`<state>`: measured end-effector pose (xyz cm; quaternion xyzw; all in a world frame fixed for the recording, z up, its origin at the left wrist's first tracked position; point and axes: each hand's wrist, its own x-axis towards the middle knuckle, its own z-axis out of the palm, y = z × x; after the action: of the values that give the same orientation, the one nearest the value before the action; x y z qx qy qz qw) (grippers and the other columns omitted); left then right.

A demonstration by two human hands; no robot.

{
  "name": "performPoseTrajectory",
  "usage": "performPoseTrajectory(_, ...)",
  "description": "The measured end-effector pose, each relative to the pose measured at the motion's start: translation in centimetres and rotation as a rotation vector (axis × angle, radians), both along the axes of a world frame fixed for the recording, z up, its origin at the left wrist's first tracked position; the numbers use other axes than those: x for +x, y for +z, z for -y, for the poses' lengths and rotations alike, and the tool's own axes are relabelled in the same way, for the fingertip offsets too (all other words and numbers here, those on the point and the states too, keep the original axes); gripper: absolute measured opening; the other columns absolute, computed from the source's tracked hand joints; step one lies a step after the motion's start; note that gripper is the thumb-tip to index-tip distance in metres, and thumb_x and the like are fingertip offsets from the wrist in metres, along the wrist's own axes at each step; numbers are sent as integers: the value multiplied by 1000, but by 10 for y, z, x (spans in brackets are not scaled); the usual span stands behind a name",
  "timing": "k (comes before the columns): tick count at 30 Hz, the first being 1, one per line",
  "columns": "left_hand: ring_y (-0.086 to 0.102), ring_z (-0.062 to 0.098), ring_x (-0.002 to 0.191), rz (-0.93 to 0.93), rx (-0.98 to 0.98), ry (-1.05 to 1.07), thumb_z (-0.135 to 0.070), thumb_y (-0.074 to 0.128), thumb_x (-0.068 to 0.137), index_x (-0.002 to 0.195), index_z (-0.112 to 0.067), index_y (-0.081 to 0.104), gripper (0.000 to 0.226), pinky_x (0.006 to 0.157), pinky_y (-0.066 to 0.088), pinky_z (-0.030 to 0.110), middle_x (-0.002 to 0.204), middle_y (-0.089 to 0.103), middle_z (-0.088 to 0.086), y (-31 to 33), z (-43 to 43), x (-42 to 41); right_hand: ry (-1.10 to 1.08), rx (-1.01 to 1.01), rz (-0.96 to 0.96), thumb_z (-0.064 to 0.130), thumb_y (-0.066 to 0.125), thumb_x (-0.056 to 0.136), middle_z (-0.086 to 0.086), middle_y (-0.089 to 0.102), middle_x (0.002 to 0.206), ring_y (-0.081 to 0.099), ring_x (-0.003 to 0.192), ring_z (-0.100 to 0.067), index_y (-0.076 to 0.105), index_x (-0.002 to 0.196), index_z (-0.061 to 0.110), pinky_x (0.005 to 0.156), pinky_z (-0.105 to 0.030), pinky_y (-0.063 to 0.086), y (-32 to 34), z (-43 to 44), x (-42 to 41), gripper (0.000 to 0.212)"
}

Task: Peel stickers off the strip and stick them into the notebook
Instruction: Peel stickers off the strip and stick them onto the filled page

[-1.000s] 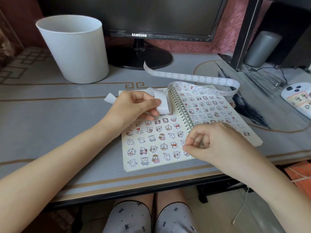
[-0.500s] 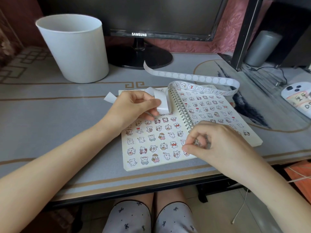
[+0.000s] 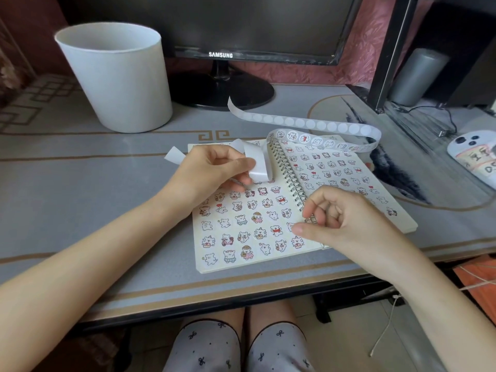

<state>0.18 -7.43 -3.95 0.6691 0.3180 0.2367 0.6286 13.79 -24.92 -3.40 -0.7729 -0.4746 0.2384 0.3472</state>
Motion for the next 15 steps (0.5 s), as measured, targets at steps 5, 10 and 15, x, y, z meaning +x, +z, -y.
performPoseTrajectory(5,64,10,52,3,1,0,-12,66,87,85,3,65,15,59,54,15,61,69,2,0,0,0,14,-8,111,28,78,72,11,45,62,40,52,-1,59,74,29,55,-19,34,-4,0,0,19)
performPoseTrajectory(10,63,10,51,18,-11,-10,-11,65,86,80,-2,64,11,58,54,14,60,69,1,0,0,0,29,-27,57,37,76,71,14,45,65,40,55,-1,59,79,30,59,-21,36,-2,4,1,21)
performPoseTrajectory(15,64,11,53,25,-8,-13,-12,65,86,80,-3,65,12,59,54,15,61,69,2,-2,-1,0,45,-88,114,40,80,64,12,45,74,42,59,3,55,82,34,63,-21,37,0,5,-1,32)
